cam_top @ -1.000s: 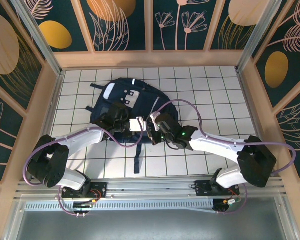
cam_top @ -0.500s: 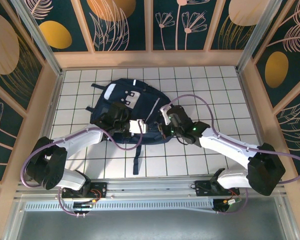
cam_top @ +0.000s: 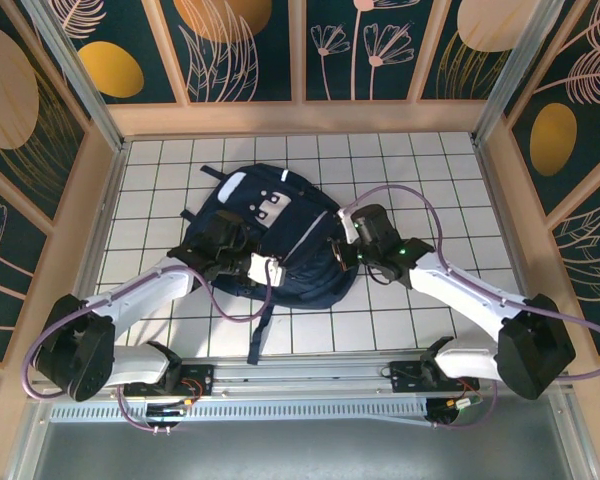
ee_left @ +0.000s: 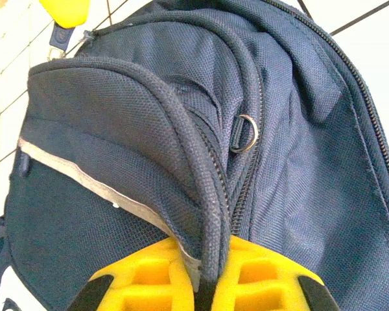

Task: Pack the student bag

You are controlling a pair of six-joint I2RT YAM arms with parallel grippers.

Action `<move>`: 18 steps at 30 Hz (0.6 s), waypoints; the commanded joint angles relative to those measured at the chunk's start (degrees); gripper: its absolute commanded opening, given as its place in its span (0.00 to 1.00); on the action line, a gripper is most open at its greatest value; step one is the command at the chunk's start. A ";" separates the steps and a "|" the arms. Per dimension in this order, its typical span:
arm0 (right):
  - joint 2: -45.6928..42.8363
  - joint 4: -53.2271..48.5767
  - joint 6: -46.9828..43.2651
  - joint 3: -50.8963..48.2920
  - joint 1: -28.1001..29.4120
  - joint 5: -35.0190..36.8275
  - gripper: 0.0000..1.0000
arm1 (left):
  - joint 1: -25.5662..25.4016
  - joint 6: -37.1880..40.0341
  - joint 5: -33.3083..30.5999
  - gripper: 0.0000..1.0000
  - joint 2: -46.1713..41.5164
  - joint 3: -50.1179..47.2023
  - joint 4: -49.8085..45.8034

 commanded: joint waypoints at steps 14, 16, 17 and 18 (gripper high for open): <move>-4.71 -1.42 5.10 -0.74 11.59 2.11 0.00 | 15.13 1.12 -0.70 0.40 8.33 8.66 7.71; -4.53 -0.65 5.65 -0.65 11.77 1.67 0.00 | 17.05 -1.38 -0.45 0.40 9.31 8.87 10.26; -4.35 0.08 6.00 -0.80 11.80 1.07 0.00 | 17.66 -2.57 -0.55 0.40 9.71 9.27 10.52; -4.06 1.06 6.34 -1.05 11.82 0.63 0.00 | 17.89 -2.94 0.01 0.41 10.04 9.65 9.91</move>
